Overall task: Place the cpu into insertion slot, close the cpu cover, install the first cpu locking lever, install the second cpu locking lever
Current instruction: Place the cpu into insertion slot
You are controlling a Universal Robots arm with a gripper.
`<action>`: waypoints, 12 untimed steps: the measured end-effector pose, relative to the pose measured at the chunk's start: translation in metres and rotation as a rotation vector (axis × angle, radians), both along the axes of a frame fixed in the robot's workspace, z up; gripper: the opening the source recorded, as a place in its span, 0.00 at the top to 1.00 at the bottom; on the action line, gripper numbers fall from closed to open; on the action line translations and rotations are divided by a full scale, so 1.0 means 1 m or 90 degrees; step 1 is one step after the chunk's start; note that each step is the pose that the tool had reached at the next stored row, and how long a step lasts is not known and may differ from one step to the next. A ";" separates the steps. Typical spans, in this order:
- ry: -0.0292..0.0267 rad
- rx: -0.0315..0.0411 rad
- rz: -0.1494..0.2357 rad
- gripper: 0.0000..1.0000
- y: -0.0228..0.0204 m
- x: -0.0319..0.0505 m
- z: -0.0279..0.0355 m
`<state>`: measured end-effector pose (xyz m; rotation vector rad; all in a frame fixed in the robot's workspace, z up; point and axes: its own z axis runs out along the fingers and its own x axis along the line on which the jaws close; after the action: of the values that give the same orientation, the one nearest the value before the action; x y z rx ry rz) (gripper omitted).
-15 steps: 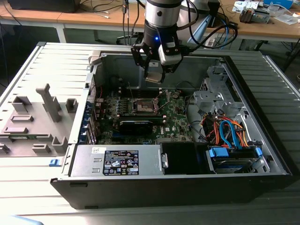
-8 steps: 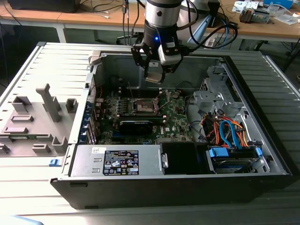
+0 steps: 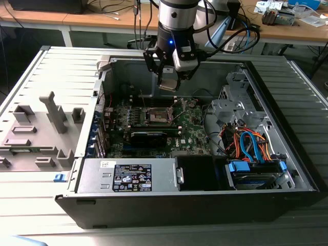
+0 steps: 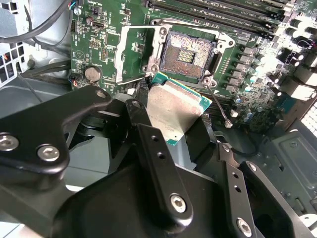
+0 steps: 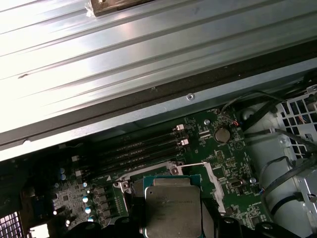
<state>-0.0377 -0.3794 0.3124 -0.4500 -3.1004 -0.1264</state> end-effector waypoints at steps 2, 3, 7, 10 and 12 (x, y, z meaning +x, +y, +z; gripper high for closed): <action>0.0000 -0.0001 -0.001 0.45 0.0000 0.0000 0.0000; 0.0000 -0.0001 -0.002 0.45 0.0000 0.0000 -0.0001; 0.0000 -0.0003 -0.005 0.45 0.0000 0.0000 -0.0001; 0.0000 -0.0004 -0.006 0.45 0.0000 0.0000 -0.0002; 0.0000 -0.0005 -0.007 0.45 0.0000 0.0000 -0.0002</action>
<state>-0.0377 -0.3794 0.3122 -0.4676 -3.0984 -0.1253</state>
